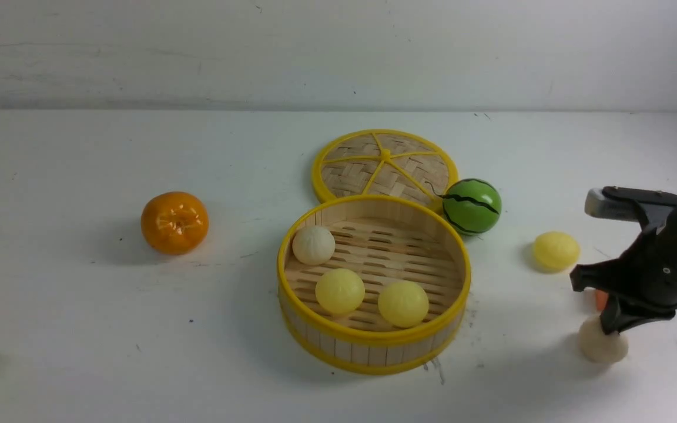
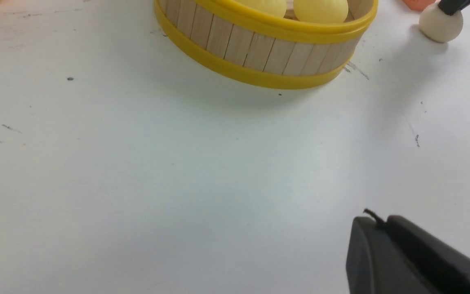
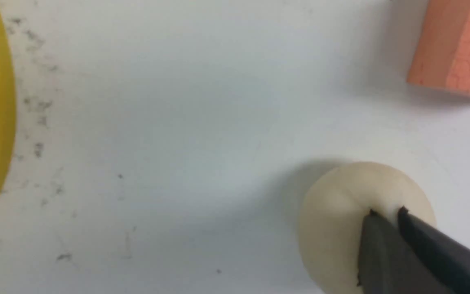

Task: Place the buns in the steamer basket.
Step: Use the right arm to put the steamed stuffed bun into the steamer

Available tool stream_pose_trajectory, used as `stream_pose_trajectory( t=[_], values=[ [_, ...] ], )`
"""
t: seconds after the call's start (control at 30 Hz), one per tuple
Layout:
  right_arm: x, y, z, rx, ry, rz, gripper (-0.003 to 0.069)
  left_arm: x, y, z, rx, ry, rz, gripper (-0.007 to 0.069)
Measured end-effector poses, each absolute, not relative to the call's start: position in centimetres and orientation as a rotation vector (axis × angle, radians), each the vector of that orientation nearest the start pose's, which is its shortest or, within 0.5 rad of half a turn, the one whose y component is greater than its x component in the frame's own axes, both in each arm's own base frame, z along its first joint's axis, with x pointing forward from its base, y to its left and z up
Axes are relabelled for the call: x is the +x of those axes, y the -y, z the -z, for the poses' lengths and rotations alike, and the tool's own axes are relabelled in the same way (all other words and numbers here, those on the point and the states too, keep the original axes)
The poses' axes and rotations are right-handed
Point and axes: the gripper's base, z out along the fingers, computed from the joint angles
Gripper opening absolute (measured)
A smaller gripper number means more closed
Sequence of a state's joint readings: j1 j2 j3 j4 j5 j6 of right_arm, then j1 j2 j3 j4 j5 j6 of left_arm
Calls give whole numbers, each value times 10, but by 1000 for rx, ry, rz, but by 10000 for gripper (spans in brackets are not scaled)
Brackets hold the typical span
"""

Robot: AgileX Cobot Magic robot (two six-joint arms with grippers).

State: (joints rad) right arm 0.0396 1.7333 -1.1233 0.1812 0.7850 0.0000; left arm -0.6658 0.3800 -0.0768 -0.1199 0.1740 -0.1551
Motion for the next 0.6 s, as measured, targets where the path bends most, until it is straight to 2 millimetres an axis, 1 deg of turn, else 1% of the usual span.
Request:
stream_pose_trajectory(
  t=[0.03, 0.07, 0.13, 0.2, 0.23, 0.27, 0.3, 0.37, 0.43, 0.47, 0.57, 0.6],
  values=[
    [333, -34, -220, 73, -2835, -270, 1, 66, 55, -197, 407, -1973, 630, 32],
    [333, -43, -231, 39, -2805, -302, 1, 66, 55, -197, 407, -1973, 630, 34],
    [335, -66, -263, -55, -2705, -388, 4, 66, 55, -197, 407, -1973, 630, 36],
    [337, -86, -280, -129, -2649, -438, 6, 66, 55, -197, 407, -1973, 630, 38],
    [337, -90, -284, -147, -2634, -448, 7, 66, 55, -197, 407, -1973, 630, 38],
    [341, -108, -296, -206, -2592, -478, 7, 66, 55, -197, 407, -1973, 630, 38],
    [344, -120, -300, -242, -2576, -495, 7, 66, 55, -197, 407, -1973, 630, 39],
    [353, -143, -300, -312, -2564, -518, 7, 66, 55, -197, 407, -1973, 630, 39],
    [362, -157, -295, -347, -2566, -527, 7, 66, 55, -197, 407, -1974, 630, 42],
    [369, -165, -289, -363, -2571, -531, 8, 66, 55, -197, 407, -1974, 630, 44],
    [390, -177, -272, -364, -2589, -536, 8, 66, 55, -197, 407, -1974, 630, 49],
    [391, -177, -271, -364, -2590, -536, 8, 66, 55, -197, 407, -1974, 630, 50]
  ],
)
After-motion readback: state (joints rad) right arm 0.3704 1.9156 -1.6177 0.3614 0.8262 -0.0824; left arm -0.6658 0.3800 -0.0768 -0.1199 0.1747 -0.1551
